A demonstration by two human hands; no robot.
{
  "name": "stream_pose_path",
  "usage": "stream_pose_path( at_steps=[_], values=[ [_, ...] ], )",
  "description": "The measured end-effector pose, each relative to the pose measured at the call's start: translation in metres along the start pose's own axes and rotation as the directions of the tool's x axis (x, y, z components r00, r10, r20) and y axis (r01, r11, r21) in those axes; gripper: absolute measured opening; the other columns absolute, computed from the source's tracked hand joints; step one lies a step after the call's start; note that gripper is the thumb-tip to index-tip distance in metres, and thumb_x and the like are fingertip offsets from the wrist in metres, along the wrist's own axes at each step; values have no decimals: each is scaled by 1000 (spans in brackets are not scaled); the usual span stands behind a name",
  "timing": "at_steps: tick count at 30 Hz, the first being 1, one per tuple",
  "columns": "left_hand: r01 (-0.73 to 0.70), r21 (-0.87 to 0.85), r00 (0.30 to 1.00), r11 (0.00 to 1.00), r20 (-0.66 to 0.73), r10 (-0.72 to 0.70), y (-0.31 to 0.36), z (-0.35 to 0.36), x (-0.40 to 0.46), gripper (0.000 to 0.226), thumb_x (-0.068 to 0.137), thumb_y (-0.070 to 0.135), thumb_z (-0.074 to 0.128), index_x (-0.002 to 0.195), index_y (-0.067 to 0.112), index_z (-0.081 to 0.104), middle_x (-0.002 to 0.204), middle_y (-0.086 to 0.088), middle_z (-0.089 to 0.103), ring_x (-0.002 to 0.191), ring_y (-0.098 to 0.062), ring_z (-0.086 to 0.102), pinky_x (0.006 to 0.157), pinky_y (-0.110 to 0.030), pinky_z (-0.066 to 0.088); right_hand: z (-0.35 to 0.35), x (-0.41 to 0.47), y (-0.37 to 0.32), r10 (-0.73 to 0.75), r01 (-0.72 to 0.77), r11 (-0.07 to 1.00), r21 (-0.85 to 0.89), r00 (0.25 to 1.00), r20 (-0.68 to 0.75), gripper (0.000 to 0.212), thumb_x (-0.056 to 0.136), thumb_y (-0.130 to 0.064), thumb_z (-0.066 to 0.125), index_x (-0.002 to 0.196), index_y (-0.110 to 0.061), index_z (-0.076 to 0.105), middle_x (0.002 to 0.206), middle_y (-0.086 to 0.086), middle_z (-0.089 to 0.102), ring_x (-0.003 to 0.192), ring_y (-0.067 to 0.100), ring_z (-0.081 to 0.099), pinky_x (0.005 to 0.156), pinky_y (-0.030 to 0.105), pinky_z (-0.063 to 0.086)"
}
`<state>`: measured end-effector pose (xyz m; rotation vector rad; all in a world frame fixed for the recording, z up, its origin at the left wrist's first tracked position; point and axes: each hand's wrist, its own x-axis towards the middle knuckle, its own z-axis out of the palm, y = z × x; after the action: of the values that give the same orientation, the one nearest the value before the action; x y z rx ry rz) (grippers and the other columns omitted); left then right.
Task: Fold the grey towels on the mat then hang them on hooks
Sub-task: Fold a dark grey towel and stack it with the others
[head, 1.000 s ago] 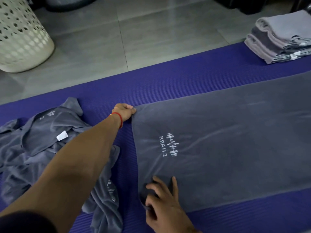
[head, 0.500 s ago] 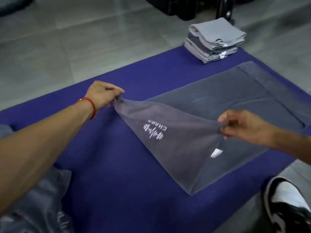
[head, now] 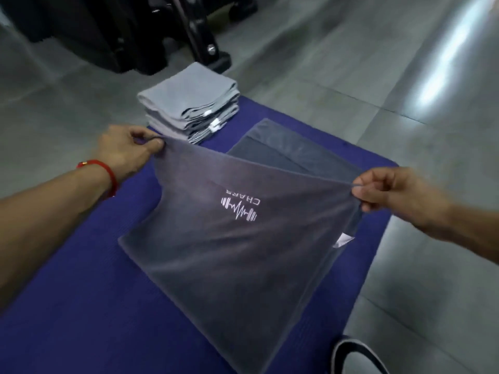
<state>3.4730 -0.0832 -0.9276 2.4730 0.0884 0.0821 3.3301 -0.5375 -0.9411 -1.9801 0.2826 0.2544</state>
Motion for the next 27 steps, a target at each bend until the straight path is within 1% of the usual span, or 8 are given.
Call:
stream_pose_path(
  at_steps=[2, 4, 6, 8, 13, 17, 20, 27],
  values=[
    [-48, 27, 999, 998, 25, 47, 38, 40, 29, 7, 93, 19, 68, 91, 14, 72, 85, -17, 70, 72, -25, 61, 72, -40, 56, -11, 20, 41, 123, -107, 986, 125, 984, -127, 16, 79, -14, 78, 89, -4, 70, 78, 15, 67, 69, 23, 62, 73, 31, 60],
    [-79, 126, 997, 989, 14, 77, 68, 74, 51, 11, 92, 19, 66, 95, 12, 74, 88, -16, 70, 78, -28, 64, 72, -35, 53, -16, 40, 71, 206, -182, 975, 127, 954, -217, 7, 87, -12, 77, 86, -9, 70, 80, 9, 71, 76, 25, 65, 82, 41, 60],
    [-110, 242, 994, 964, 0, 114, 95, 101, 67, 15, 91, 21, 66, 101, 16, 76, 97, -14, 73, 96, -34, 66, 85, -37, 51, -20, 57, 85, 232, -226, 972, 55, 919, -318, 8, 92, -16, 74, 85, -16, 71, 84, 1, 73, 80, 19, 68, 74, 30, 56],
    [-117, 250, 992, 961, -24, 127, 111, 122, 84, 16, 90, 23, 67, 101, 18, 77, 102, -13, 74, 104, -35, 66, 92, -38, 50, -21, 70, 89, 216, -234, 972, 7, 885, -412, 9, 95, -19, 70, 87, -17, 71, 85, -3, 71, 78, 8, 64, 67, 20, 47],
    [-17, 89, 1000, 996, 18, 16, 137, 171, 143, 14, 83, 21, 60, 82, 23, 74, 83, -10, 76, 83, -30, 74, 90, -43, 59, -35, 113, 109, 213, -262, 965, -12, 811, -545, 14, 96, -13, 64, 83, -13, 68, 81, -3, 64, 75, 12, 60, 83, 34, 52],
    [-120, 237, 991, 964, 94, 100, 150, 214, 166, 15, 90, 12, 62, 95, 17, 75, 93, -14, 75, 92, -33, 71, 95, -40, 55, -22, 126, 140, 249, -290, 956, 44, 723, -644, 8, 92, -15, 68, 84, -18, 69, 112, -1, 56, 113, 23, 51, 103, 42, 45],
    [-133, 291, 988, 948, 119, 102, 146, 242, 174, 14, 93, 13, 64, 101, 12, 75, 102, -16, 74, 102, -35, 67, 94, -37, 50, -3, 118, 156, 118, -182, 983, -16, 700, -704, 2, 96, -17, 65, 95, -17, 67, 124, 0, 49, 121, 19, 41, 99, 27, 33],
    [-85, 260, 980, 962, 198, 33, 128, 283, 199, 10, 91, 14, 66, 94, 10, 75, 96, -11, 74, 95, -29, 67, 89, -32, 49, 6, 127, 171, -80, -127, 970, -206, 635, -768, 4, 95, -6, 65, 99, -7, 67, 110, 9, 56, 109, 32, 46, 95, 15, 23]
  ],
)
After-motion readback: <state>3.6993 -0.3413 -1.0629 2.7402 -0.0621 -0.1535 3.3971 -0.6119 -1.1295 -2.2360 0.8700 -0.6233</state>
